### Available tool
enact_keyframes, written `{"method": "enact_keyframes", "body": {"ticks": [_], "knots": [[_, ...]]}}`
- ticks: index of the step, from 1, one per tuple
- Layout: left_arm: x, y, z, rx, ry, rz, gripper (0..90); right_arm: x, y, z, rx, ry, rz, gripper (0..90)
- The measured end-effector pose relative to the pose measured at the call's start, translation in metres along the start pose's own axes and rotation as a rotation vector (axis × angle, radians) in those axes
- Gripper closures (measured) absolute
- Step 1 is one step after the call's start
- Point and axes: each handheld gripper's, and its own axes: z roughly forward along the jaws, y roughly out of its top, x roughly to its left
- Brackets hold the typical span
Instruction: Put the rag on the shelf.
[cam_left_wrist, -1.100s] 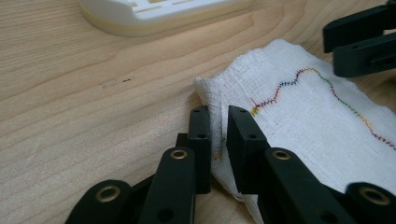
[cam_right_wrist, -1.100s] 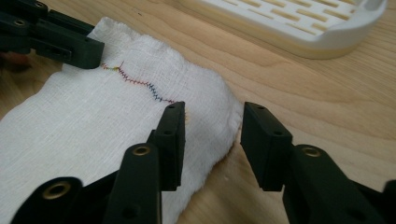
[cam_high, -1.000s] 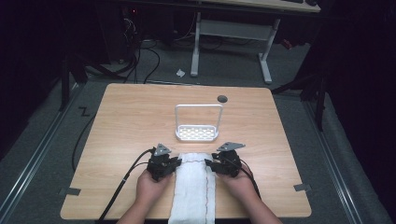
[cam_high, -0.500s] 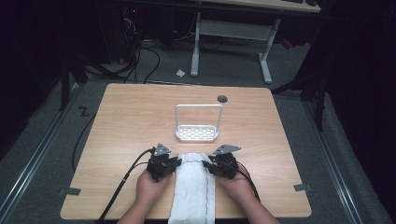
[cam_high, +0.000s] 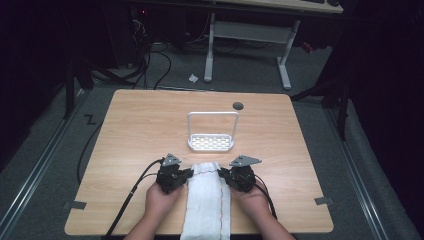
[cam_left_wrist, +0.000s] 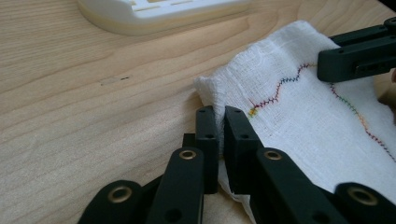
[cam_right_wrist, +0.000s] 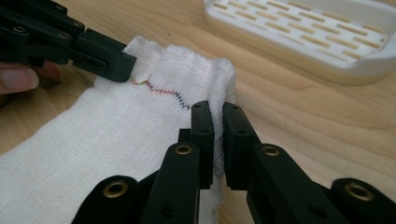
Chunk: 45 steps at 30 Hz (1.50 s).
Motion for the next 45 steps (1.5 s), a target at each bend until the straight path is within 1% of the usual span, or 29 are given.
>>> {"method": "enact_keyframes", "body": {"ticks": [2,4,5,6,7,8,10,13,16,19,21,25,28,31,36,38,40,41,42,45], "knots": [[0.000,0.001,-0.004,-0.033,-0.008,-0.008,86.1,0.001,0.001,-0.003,-0.019,0.002,-0.001,84.8],[0.000,0.002,-0.008,-0.069,-0.025,-0.046,86.4,0.001,0.003,-0.006,-0.040,0.001,0.003,84.8],[0.000,0.003,-0.011,-0.085,-0.029,-0.055,86.4,0.001,0.004,-0.008,-0.052,0.002,0.008,84.7],[-0.001,0.005,-0.014,-0.104,-0.027,-0.058,86.5,0.001,0.005,-0.010,-0.064,0.002,0.011,84.7],[-0.001,0.005,-0.014,-0.104,-0.027,-0.058,86.5,0.001,0.007,-0.012,-0.074,-0.001,0.013,84.7],[-0.003,0.010,-0.018,-0.135,-0.031,-0.064,86.5,0.001,0.008,-0.013,-0.085,-0.005,0.010,84.7],[-0.006,0.017,-0.022,-0.153,-0.022,-0.052,86.5,0.000,0.012,-0.016,-0.096,-0.012,0.008,84.7],[-0.010,0.028,-0.027,-0.176,-0.020,-0.037,86.5,0.000,0.019,-0.021,-0.112,-0.030,-0.009,84.7],[-0.015,0.038,-0.035,-0.214,-0.024,-0.027,86.6,-0.001,0.029,-0.030,-0.156,-0.040,-0.009,84.7],[-0.021,0.049,-0.043,-0.250,-0.026,-0.008,86.6,-0.002,0.040,-0.040,-0.195,-0.052,-0.013,84.7],[-0.024,0.056,-0.047,-0.268,-0.021,0.006,86.6,-0.002,0.047,-0.045,-0.209,-0.058,-0.014,84.7],[-0.027,0.068,-0.055,-0.302,-0.031,0.014,86.6,-0.003,0.059,-0.053,-0.240,-0.067,-0.022,84.7],[-0.030,0.076,-0.062,-0.320,-0.024,0.041,86.6,-0.003,0.067,-0.060,-0.269,-0.070,-0.026,84.6],[-0.034,0.084,-0.069,-0.349,-0.023,0.059,86.7,-0.003,0.074,-0.067,-0.299,-0.070,-0.027,84.6],[-0.039,0.094,-0.082,-0.393,-0.019,0.087,86.7,0.001,0.086,-0.078,-0.340,-0.067,-0.054,84.6],[-0.041,0.099,-0.086,-0.407,-0.009,0.104,86.6,0.003,0.090,-0.083,-0.351,-0.074,-0.067,84.6],[-0.043,0.103,-0.090,-0.423,-0.010,0.110,86.6,0.004,0.095,-0.087,-0.369,-0.078,-0.081,84.6],[-0.044,0.104,-0.092,-0.432,-0.007,0.113,86.7,0.004,0.097,-0.089,-0.376,-0.078,-0.080,84.6],[-0.046,0.106,-0.094,-0.439,-0.016,0.112,86.6,0.005,0.099,-0.092,-0.382,-0.077,-0.079,84.6],[-0.050,0.112,-0.099,-0.458,-0.010,0.130,86.6,0.006,0.105,-0.097,-0.402,-0.081,-0.083,84.5]]}}
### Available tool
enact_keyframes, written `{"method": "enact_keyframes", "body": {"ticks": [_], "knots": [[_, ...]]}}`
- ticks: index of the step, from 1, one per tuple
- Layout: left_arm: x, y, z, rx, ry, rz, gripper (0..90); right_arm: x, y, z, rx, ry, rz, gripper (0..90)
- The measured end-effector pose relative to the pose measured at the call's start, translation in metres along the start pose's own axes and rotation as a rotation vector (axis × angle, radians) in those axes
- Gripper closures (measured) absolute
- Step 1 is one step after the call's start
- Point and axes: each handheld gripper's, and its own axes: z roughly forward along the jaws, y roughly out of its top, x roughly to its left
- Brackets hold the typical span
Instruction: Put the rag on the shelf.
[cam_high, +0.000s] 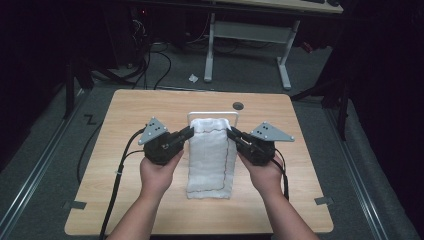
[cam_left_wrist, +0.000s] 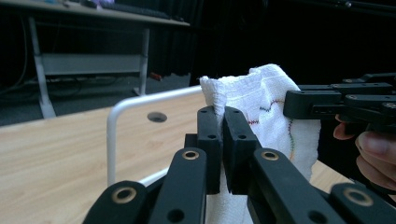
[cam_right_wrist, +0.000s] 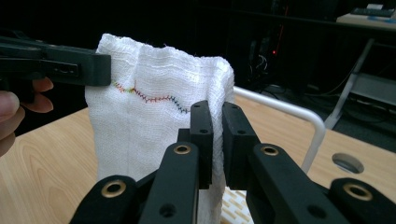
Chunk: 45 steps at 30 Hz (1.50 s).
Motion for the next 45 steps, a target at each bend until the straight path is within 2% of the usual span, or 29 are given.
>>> {"method": "enact_keyframes", "body": {"ticks": [8,13,20,24,27,30,33,36,43,45], "knots": [[-0.006,0.022,-0.006,-0.051,0.008,0.051,86.6,0.002,0.021,-0.008,-0.046,-0.003,-0.018,84.5],[-0.008,0.033,-0.009,-0.081,0.009,0.067,86.6,0.002,0.033,-0.012,-0.074,-0.007,-0.025,84.5],[-0.010,0.045,-0.012,-0.103,0.007,0.077,86.7,0.003,0.047,-0.016,-0.099,-0.011,-0.043,84.5],[-0.012,0.050,-0.010,-0.105,0.008,0.101,86.6,0.001,0.051,-0.018,-0.104,-0.014,-0.045,84.5],[-0.010,0.058,-0.006,-0.105,0.000,0.107,86.6,-0.002,0.054,-0.018,-0.109,-0.020,-0.044,84.5],[-0.010,0.065,0.000,-0.102,0.018,0.155,86.7,-0.007,0.059,-0.017,-0.115,-0.030,-0.043,84.5],[-0.009,0.072,0.008,-0.103,0.034,0.185,86.7,-0.012,0.065,-0.013,-0.111,-0.049,-0.047,84.5],[-0.006,0.079,0.017,-0.105,0.040,0.176,86.7,-0.020,0.072,-0.009,-0.114,-0.062,-0.039,84.5],[0.006,0.091,0.039,-0.098,0.071,0.182,86.6,-0.037,0.083,0.005,-0.112,-0.083,-0.018,84.5],[0.013,0.093,0.044,-0.096,0.074,0.163,86.7,-0.041,0.085,0.010,-0.111,-0.087,-0.014,84.5]]}}
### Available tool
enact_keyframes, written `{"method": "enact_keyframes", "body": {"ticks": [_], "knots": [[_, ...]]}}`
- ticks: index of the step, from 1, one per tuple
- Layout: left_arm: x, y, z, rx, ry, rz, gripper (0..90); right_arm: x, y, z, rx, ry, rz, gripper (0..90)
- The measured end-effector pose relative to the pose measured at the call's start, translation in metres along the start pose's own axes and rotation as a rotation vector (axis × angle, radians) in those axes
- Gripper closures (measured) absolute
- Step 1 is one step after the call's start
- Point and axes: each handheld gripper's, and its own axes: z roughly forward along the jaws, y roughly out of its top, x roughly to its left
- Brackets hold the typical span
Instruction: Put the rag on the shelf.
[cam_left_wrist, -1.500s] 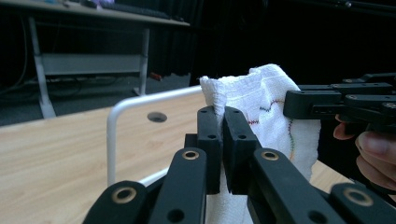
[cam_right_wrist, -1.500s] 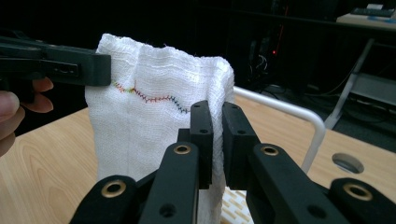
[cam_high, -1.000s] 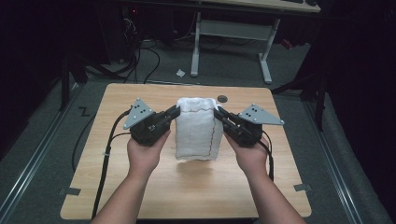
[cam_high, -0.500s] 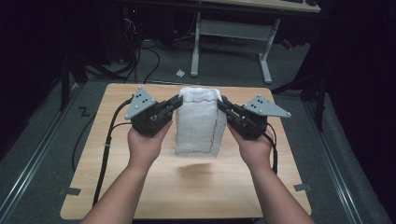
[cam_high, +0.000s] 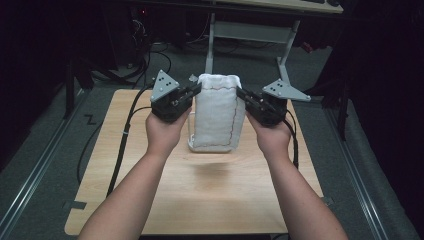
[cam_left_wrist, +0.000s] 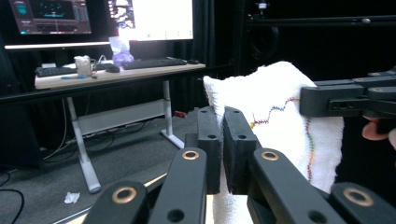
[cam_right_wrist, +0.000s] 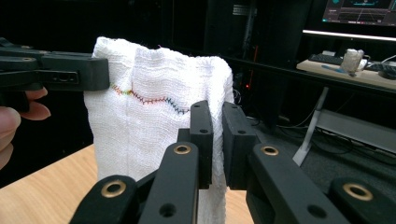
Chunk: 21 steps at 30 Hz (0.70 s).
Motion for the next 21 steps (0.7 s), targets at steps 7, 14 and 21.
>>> {"method": "enact_keyframes", "body": {"ticks": [7,14,21], "knots": [[0.013,0.004,0.013,-0.001,0.014,-0.011,86.6,-0.010,0.003,0.020,-0.003,-0.001,0.020,84.5],[0.026,0.004,0.036,0.018,0.035,-0.006,86.6,-0.028,0.003,0.038,0.001,0.007,0.050,84.4],[0.037,0.009,0.049,0.005,0.056,-0.012,86.6,-0.040,0.011,0.055,0.036,0.008,0.050,84.4]]}}
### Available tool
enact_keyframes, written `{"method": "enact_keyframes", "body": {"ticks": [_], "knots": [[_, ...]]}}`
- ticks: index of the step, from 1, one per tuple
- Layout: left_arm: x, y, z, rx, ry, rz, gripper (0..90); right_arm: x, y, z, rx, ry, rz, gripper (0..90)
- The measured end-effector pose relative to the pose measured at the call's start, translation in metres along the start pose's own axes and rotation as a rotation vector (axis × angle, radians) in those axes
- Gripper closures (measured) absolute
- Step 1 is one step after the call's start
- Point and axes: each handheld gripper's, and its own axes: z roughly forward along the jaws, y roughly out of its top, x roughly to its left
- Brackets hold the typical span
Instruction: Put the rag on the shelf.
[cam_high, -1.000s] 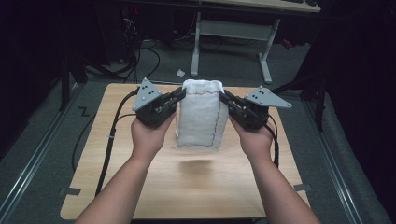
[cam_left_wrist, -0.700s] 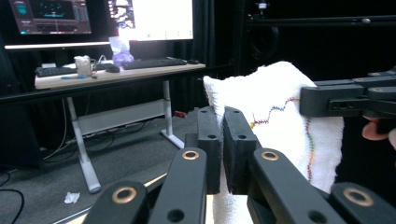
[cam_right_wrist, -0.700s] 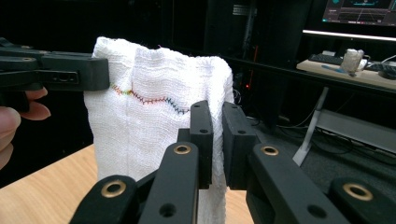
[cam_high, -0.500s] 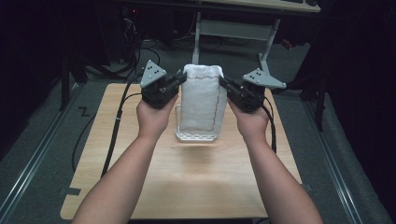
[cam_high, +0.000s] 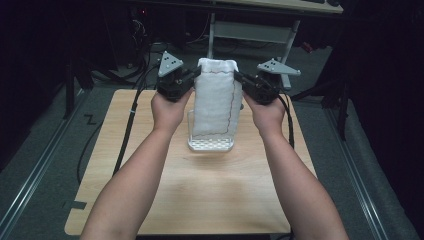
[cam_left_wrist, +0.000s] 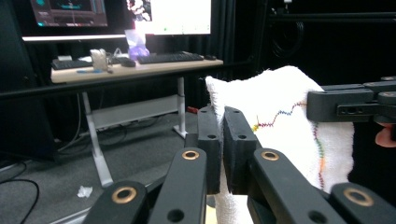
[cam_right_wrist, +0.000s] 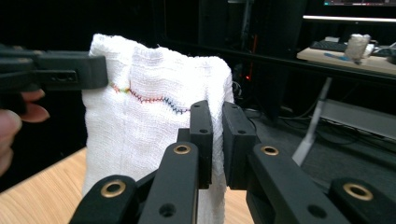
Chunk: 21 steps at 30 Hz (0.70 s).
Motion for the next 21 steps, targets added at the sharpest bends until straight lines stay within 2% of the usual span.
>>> {"method": "enact_keyframes", "body": {"ticks": [2,5,8,10,13,18,21], "knots": [[0.005,0.000,0.003,0.001,0.010,-0.010,86.5,-0.002,0.002,0.004,-0.009,0.006,0.008,84.3],[0.012,-0.005,0.009,0.021,0.026,-0.016,86.5,-0.002,0.003,0.015,0.006,-0.008,-0.019,84.3],[0.020,-0.012,0.017,0.046,0.045,-0.024,86.5,-0.008,-0.002,0.029,0.018,0.000,-0.001,84.3],[0.025,-0.016,0.022,0.066,0.052,-0.033,86.5,-0.011,-0.007,0.040,0.039,-0.004,-0.006,84.3],[0.032,-0.023,0.028,0.092,0.048,-0.068,86.5,-0.016,-0.014,0.054,0.079,-0.012,-0.010,84.2],[0.036,-0.031,0.037,0.118,0.058,-0.074,86.3,-0.020,-0.021,0.064,0.107,-0.021,-0.019,84.1],[0.039,-0.044,0.048,0.185,0.064,-0.078,86.2,-0.026,-0.028,0.072,0.153,-0.019,-0.019,83.9]]}}
